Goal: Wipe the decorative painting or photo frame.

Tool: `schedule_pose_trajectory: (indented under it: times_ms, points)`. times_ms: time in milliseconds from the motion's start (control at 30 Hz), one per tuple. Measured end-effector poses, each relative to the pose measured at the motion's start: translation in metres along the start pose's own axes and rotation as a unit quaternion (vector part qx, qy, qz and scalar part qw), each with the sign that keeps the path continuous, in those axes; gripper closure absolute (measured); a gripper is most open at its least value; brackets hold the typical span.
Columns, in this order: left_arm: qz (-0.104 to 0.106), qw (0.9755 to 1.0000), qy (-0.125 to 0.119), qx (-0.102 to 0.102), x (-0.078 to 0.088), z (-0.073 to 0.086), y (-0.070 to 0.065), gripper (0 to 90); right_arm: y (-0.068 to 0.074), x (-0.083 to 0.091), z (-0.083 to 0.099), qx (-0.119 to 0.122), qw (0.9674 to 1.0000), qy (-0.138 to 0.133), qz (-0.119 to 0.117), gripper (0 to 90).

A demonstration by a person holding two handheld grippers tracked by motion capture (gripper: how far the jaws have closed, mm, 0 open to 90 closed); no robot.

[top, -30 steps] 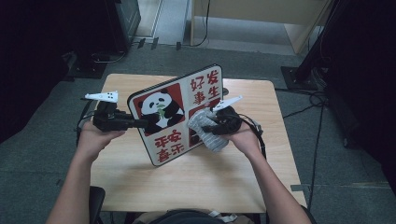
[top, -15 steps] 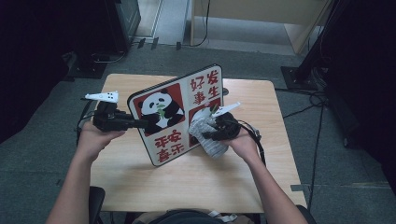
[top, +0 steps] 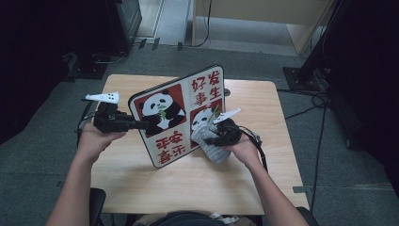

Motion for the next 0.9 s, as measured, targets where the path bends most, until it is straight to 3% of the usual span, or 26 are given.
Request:
schedule_pose_trajectory:
  times_ms: [700,900]
  points:
    - [-0.004,1.0000,0.001,-0.002,0.000,0.000,-0.001,75.9,-0.009,-0.014,0.019,0.002,0.9998,0.017,-0.009,67.9]
    - [-0.009,0.9999,0.002,-0.005,0.000,0.000,-0.001,75.9,-0.007,-0.008,0.017,-0.011,0.9994,0.029,-0.014,69.4]
Point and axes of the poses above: each handheld gripper's, and its own axes: x roughly backward along the jaws, z roughly out of its underside, y roughly to its left, the point moved 6 cm from there along -x, roughly forward along the jaws, and after that the axes turned 6 degrees about -x, right-handed, at the moved point
